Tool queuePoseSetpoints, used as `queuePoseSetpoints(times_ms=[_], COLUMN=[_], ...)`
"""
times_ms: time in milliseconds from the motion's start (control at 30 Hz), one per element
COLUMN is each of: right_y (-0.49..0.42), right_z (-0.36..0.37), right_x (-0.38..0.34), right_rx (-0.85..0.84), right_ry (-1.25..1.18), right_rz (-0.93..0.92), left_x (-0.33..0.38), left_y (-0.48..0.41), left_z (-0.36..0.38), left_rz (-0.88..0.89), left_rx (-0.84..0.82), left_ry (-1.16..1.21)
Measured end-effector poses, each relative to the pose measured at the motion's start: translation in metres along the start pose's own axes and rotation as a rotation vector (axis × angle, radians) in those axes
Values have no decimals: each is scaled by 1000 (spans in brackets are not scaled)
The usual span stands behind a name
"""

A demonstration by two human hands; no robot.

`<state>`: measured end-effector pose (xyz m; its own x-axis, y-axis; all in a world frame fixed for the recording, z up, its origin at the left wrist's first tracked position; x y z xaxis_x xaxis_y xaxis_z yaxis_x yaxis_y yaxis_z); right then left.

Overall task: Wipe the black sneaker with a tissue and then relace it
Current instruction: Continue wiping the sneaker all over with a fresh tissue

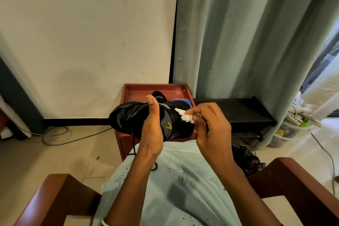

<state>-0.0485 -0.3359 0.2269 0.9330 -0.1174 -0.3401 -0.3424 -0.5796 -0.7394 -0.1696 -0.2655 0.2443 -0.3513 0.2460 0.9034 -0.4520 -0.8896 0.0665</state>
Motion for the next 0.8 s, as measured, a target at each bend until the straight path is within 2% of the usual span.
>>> queuePoseSetpoints(times_ms=[167, 500, 667, 800], right_y=[-18, 39, 18, 4], right_z=[0, 13, 12, 15], right_x=[-1, -2, -2, -4], right_rx=[21, 19, 52, 62], right_ry=[5, -52, -109, -167], right_rz=[19, 51, 94, 110], left_x=[-4, -10, -5, 5], left_y=[5, -11, -11, -8], left_z=[4, -19, -18, -17], left_rz=[31, 3, -73, -93], left_rx=[8, 76, -72, -113], left_ry=[12, 69, -18, -128])
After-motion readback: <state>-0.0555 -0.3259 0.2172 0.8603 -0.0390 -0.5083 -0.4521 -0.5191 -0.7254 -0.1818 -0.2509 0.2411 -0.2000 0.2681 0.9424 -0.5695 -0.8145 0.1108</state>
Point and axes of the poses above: each hand's wrist, its own y-axis away from the middle knuckle, its own z-axis out of the palm, x = y × z, the point moved 3 cm from there along -y, towards the middle knuckle, and after that the axes turned 15 degrees about y, right-handed, at the moved point
